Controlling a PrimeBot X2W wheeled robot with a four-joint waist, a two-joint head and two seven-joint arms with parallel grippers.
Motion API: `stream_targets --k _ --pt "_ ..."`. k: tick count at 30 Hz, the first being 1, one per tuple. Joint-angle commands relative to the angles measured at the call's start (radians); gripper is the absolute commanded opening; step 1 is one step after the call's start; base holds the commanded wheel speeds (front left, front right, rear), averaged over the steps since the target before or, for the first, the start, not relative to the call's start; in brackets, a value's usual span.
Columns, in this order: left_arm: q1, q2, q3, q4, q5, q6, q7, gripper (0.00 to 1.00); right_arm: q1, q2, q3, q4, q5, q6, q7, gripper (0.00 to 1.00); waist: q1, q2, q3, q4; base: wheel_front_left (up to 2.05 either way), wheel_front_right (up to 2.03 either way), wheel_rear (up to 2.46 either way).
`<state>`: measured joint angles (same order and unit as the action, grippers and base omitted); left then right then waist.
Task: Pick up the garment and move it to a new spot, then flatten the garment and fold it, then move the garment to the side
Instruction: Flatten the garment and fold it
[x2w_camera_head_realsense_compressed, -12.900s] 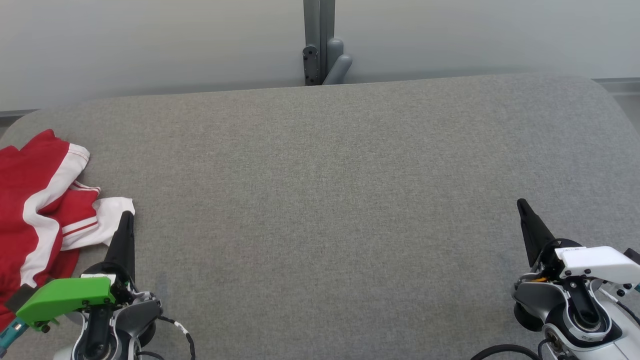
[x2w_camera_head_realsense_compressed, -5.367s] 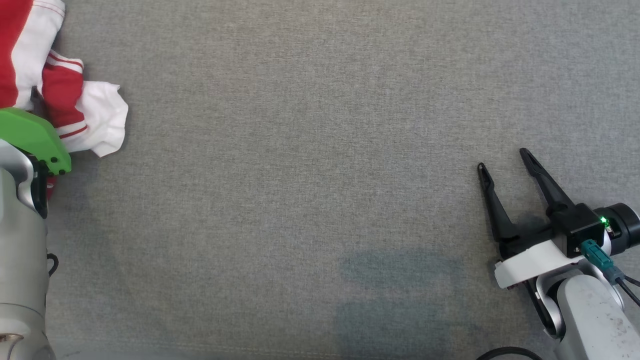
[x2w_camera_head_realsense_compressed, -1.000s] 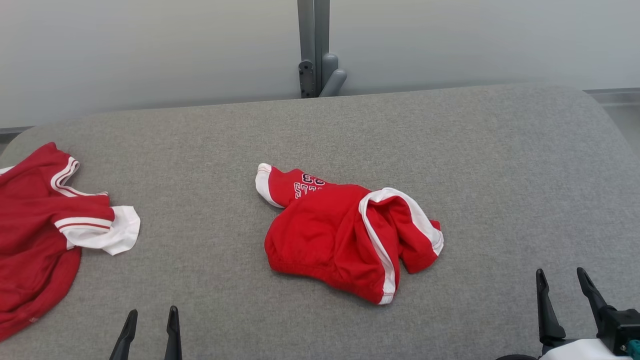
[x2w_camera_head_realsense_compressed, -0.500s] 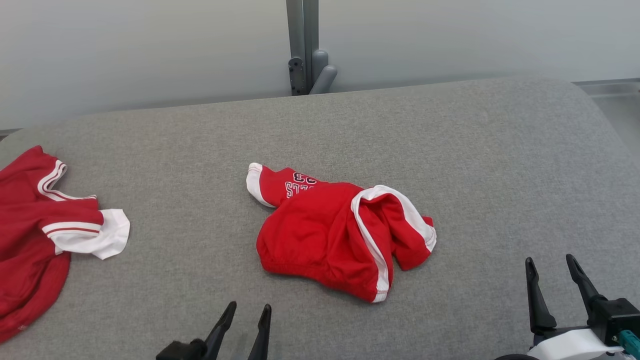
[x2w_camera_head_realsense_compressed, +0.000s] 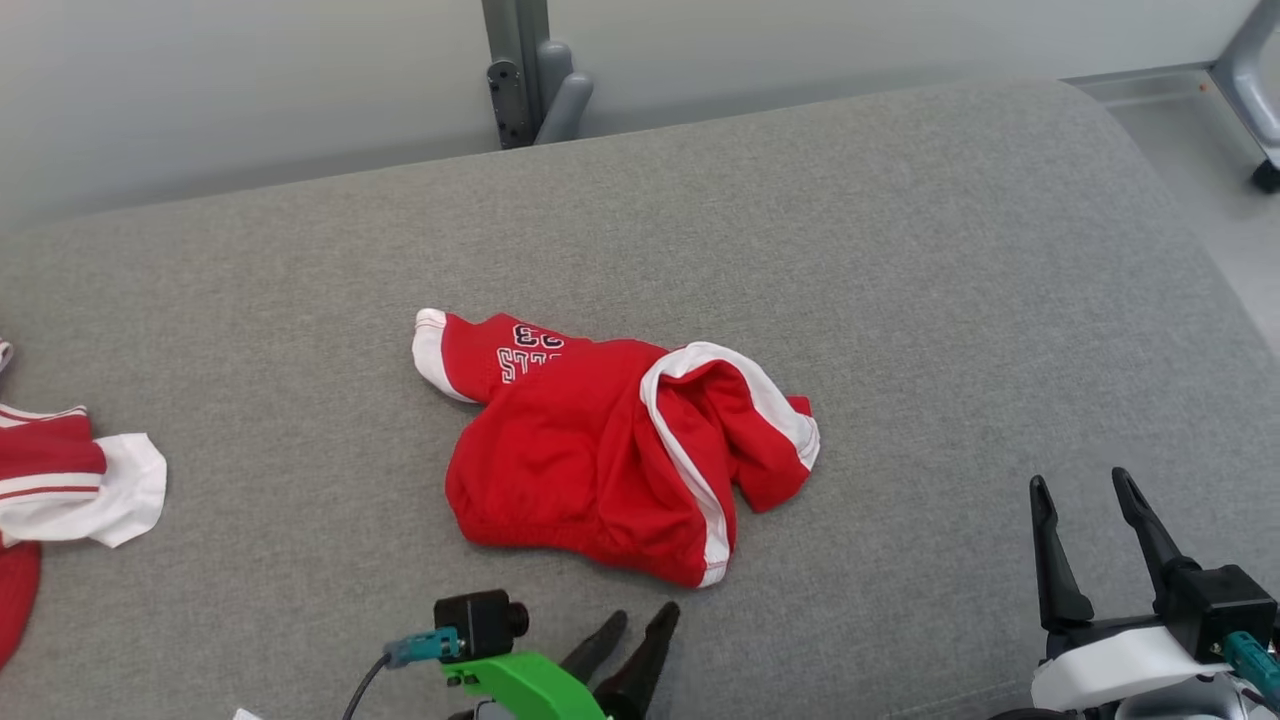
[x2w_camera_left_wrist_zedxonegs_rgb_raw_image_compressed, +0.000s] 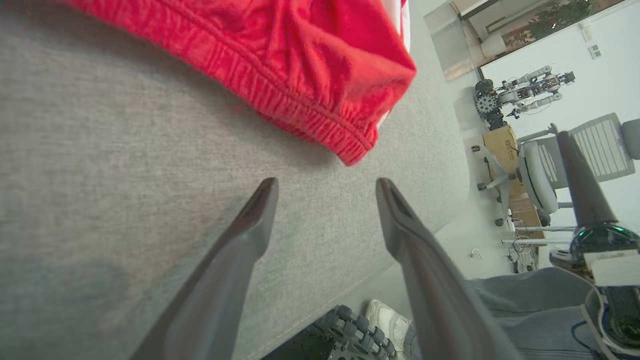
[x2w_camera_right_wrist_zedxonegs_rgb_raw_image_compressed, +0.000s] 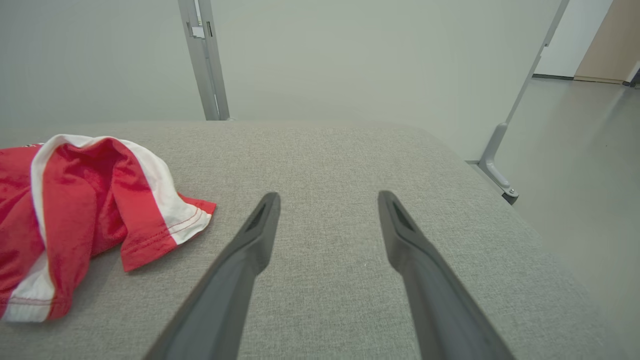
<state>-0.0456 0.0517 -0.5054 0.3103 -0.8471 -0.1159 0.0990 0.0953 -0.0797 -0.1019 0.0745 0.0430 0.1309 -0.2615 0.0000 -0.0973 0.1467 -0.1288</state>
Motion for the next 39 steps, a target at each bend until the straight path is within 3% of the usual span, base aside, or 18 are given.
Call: stream_targets --k 1,6,10,16,19,20,21,22,26,29,32,38,39 --pt "-0.026 -0.001 -0.02 -0.005 -0.053 0.016 0.019 1.0 -0.016 0.002 0.001 -0.006 0.003 0.0 -0.001 1.0 0.0 -0.0002 0.038 -0.039 0.0 0.0 0.0" --pt "-0.076 0.001 -0.074 0.004 -0.249 0.082 0.018 1.0 -0.028 0.012 0.001 -0.009 0.003 0.0 -0.001 1.0 0.0 -0.0002 0.06 -0.058 0.0 0.0 0.0" --pt "-0.142 0.002 -0.136 0.05 -0.282 0.13 -0.009 1.0 -0.04 0.017 0.0 -0.012 0.0 0.0 -0.001 1.0 0.0 -0.0002 0.074 -0.063 0.0 0.0 0.0" --pt "-0.202 0.001 -0.201 0.112 -0.295 0.14 -0.069 1.0 -0.044 0.02 -0.006 -0.013 -0.002 0.0 -0.001 1.0 0.0 -0.0002 0.087 -0.063 0.0 0.0 0.0" --pt "-0.229 0.0 -0.235 0.137 -0.298 0.123 -0.1 1.0 -0.048 0.021 -0.01 -0.01 -0.002 0.0 -0.001 1.0 0.0 -0.0002 0.091 -0.057 0.0 0.0 0.0" --pt "-0.238 0.0 -0.243 0.138 -0.307 0.12 -0.114 0.88 -0.051 0.022 -0.009 -0.008 -0.002 0.0 -0.001 1.0 0.0 -0.0002 0.092 -0.055 0.0 0.0 0.0" --pt "-0.249 0.001 -0.249 0.141 -0.316 0.117 -0.128 0.49 -0.053 0.022 -0.008 -0.006 -0.002 0.0 -0.001 1.0 0.0 -0.0002 0.092 -0.054 0.0 0.0 0.0" --pt "-0.258 0.0 -0.26 0.147 -0.319 0.116 -0.139 0.0 -0.054 0.023 -0.006 -0.004 -0.002 0.0 -0.001 1.0 0.0 -0.0002 0.092 -0.053 0.0 0.0 0.0" --pt "-0.3 0.009 -0.314 0.181 -0.267 0.099 -0.152 0.0 -0.054 0.023 -0.002 0.0 -0.003 0.0 -0.001 1.0 0.0 -0.0002 0.089 -0.048 0.0 0.0 0.0" --pt "-0.318 0.058 -0.336 0.166 -0.231 0.084 -0.128 0.0 -0.045 0.024 -0.007 -0.001 0.0 0.0 -0.001 1.0 0.0 -0.0002 0.085 -0.042 0.0 0.0 0.0" --pt "-0.322 0.153 -0.353 0.103 -0.214 0.072 -0.073 0.0 -0.03 0.025 -0.013 -0.001 -0.001 0.0 -0.001 1.0 0.0 -0.0002 0.079 -0.035 0.0 0.0 0.0" --pt "-0.291 0.416 -0.358 -0.101 -0.181 0.099 0.069 0.0 -0.008 0.027 -0.024 0.004 0.003 0.0 -0.001 1.0 0.0 -0.0002 0.065 -0.009 0.0 0.0 0.0" --pt "-0.282 0.493 -0.354 -0.17 -0.201 0.1 0.125 0.0 -0.002 0.027 -0.023 0.006 0.002 0.0 -0.001 1.0 0.0 -0.0002 0.06 0.001 0.0 0.0 0.0"
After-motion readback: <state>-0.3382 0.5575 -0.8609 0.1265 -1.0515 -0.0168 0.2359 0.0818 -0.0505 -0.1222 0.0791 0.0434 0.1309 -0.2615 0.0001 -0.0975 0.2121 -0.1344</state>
